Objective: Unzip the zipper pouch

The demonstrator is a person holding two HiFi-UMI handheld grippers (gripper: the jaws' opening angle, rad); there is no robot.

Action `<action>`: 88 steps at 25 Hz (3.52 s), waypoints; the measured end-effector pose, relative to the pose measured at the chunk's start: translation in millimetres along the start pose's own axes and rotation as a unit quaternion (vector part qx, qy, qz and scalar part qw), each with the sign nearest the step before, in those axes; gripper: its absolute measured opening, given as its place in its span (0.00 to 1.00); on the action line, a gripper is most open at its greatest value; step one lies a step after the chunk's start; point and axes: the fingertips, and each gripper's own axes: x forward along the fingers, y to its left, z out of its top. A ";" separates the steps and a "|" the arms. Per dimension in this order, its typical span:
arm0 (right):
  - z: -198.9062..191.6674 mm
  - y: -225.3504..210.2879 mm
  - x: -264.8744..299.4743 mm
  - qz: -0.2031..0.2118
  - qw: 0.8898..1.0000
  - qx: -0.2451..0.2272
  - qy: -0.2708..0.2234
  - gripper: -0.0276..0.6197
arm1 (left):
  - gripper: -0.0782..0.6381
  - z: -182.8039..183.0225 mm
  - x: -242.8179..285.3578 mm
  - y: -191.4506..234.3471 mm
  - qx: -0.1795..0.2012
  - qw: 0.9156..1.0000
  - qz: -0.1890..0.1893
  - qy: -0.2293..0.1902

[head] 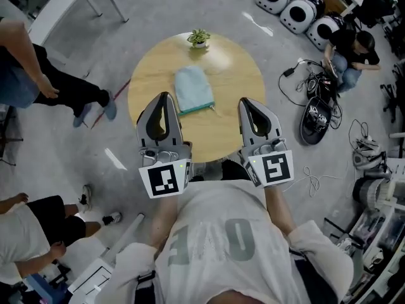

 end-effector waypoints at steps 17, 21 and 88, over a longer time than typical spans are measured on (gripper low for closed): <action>-33.0 3.2 40.7 0.225 0.937 -0.261 0.053 0.27 | 0.15 -10.0 10.5 -2.9 -0.006 0.997 0.076 0.013; -75.6 9.7 48.3 0.308 0.851 -0.418 0.075 0.33 | 0.15 -17.0 6.5 -3.3 -0.007 0.995 0.093 0.021; -50.2 64.5 143.9 0.339 0.866 -0.364 0.063 0.13 | 0.15 -3.4 -10.5 51.2 0.027 0.988 0.148 0.033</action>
